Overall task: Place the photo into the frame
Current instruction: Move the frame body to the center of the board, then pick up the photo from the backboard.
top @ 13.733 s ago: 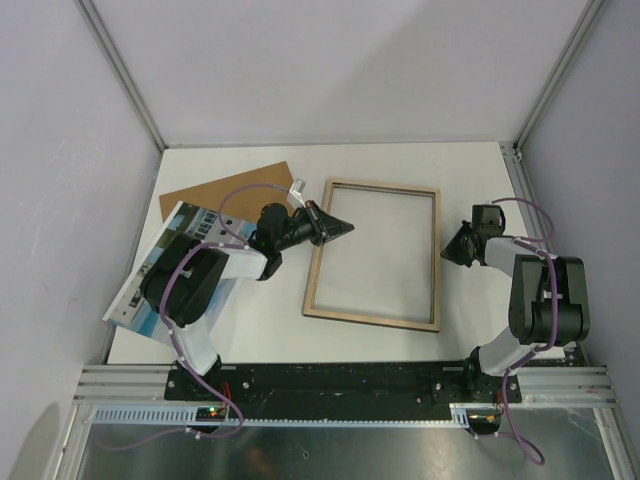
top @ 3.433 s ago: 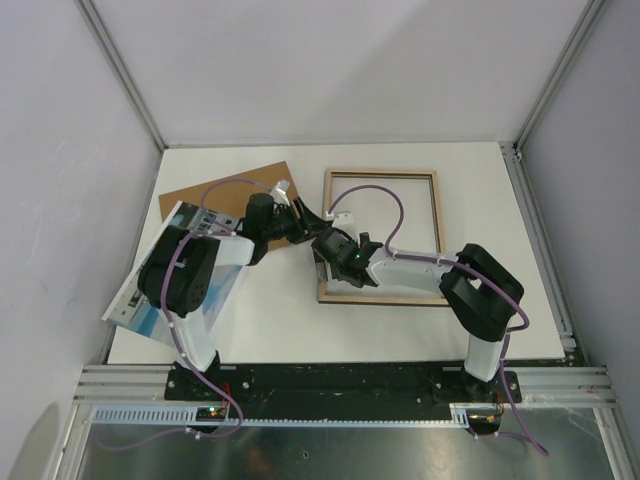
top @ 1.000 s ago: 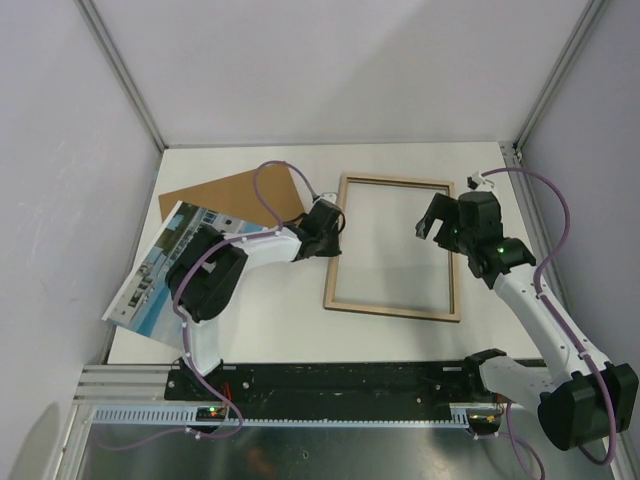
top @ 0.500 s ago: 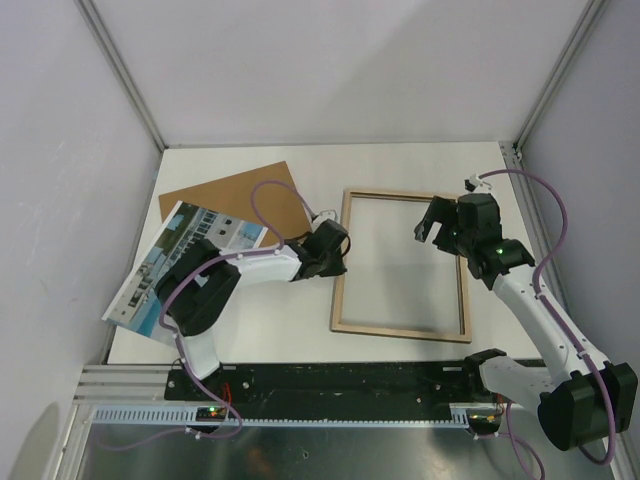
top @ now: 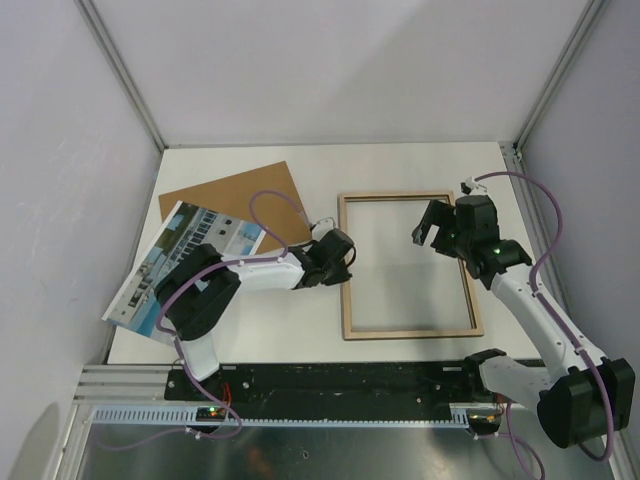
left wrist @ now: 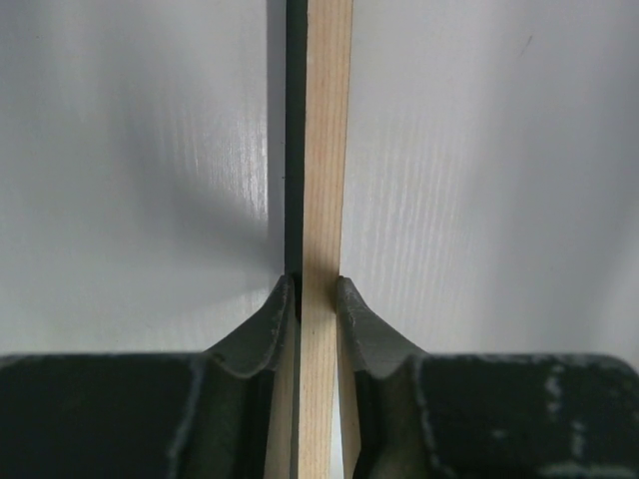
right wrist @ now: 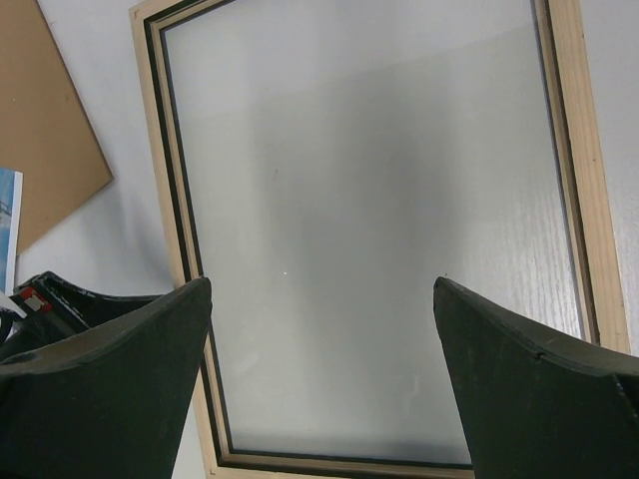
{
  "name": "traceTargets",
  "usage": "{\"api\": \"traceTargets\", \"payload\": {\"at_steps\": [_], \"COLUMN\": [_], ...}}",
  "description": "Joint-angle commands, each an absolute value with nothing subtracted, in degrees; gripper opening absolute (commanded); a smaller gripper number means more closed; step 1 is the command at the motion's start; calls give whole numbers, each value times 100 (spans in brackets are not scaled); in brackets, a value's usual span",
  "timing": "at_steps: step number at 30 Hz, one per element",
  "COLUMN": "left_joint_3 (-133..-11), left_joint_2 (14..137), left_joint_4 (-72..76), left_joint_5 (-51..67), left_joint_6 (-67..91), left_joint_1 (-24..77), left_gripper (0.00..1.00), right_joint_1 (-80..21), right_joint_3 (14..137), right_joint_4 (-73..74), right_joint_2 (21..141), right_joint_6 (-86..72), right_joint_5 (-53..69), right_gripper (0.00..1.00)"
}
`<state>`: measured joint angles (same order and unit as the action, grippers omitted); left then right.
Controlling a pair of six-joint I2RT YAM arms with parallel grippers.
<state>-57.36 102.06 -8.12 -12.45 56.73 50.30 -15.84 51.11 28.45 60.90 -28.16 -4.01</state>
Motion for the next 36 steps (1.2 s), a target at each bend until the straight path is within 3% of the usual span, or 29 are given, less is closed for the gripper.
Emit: {"api": "traceTargets", "payload": {"at_steps": [1, 10, 12, 18, 23, 27, 31, 36], "left_joint_3": [-6052, -6457, -6453, -6428, -6150, -5638, -5208, -5283], "left_joint_2": [10379, 10624, 10520, 9923, 9085, 7973, 6984, 7101], "left_joint_4": [-950, -954, -953, -963, -1210, -1653, -2010, -2225], "left_joint_5": [-1293, -1024, -1021, -827, -773, -801, -493, -294], "left_joint_6": [5783, 5485, 5430, 4874, 4557, 4397, 4049, 3329], "left_joint_1": [5067, 5036, 5036, 4849, 4461, 3309, 1361, -668], "left_gripper": [2, 8, 15, 58, 70, 70, 69, 66], "right_joint_1": [-1556, -1551, -1555, -1609, -1781, -2671, -3786, -4795], "right_joint_3": [5119, 5123, 5124, 5120, 5121, 5126, 5169, 5591], "right_joint_4": [2701, 2678, 2658, 2521, 2410, 1754, 576, -964], "right_joint_2": [6128, 6159, 6150, 6190, 6287, 6606, 7308, 8812], "right_joint_6": [-2689, -2663, -2667, -2800, -3019, -3494, -4134, -4670], "right_joint_5": [-369, -340, -294, -117, -78, -76, -71, 298], "right_gripper": [97, 97, 97, 97, 97, 97, 97, 97]}}
